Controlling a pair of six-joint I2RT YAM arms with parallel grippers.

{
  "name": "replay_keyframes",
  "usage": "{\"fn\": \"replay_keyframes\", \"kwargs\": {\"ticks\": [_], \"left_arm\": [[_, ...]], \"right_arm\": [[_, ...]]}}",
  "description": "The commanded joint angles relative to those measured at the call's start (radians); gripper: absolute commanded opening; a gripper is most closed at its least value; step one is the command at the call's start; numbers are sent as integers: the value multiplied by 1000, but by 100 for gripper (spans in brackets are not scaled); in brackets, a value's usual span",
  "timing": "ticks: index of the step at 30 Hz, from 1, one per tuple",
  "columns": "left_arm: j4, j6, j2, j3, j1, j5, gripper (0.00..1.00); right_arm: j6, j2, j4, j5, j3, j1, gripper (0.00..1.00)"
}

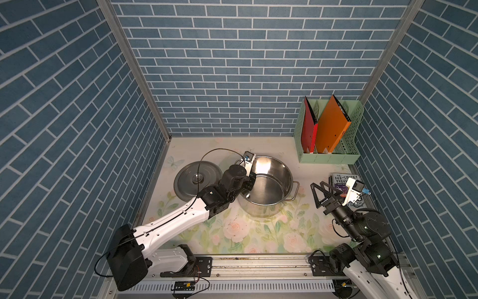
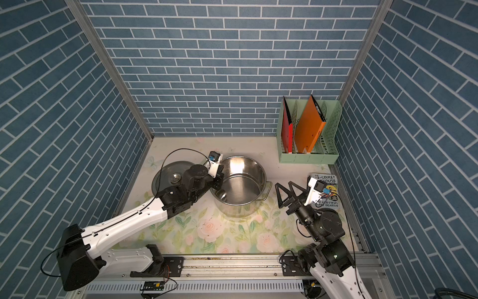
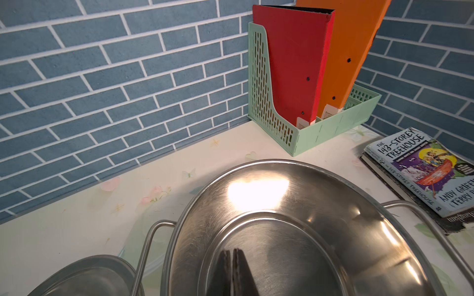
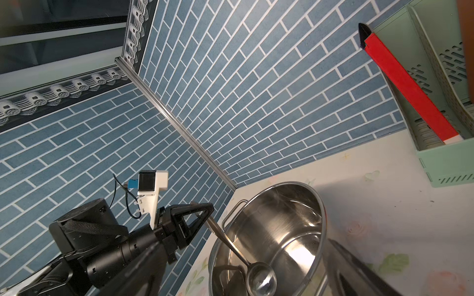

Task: Stir the soup with a spoon
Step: Stir the soup in the pan with a stick.

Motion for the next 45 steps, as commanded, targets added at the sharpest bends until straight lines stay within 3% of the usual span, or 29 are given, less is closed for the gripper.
{"fn": "replay_keyframes", "kwargs": {"ticks": [1, 14, 25, 33, 45], "left_arm": [[44, 22, 54, 38, 28, 18, 0], [145, 48, 322, 286, 34, 210, 0], [172, 53, 408, 376, -79, 291, 0], [160, 61, 348, 324, -165, 277, 0], [91, 3, 76, 48, -199, 175, 0]], "right_arm": [[7, -1, 27, -10, 8, 4, 99], [10, -22, 14, -1, 11, 4, 99], [10, -23, 12, 8, 13, 4, 99], [8, -22, 8, 7, 16, 4, 99], [7, -13, 22, 11, 2, 4, 99]]}}
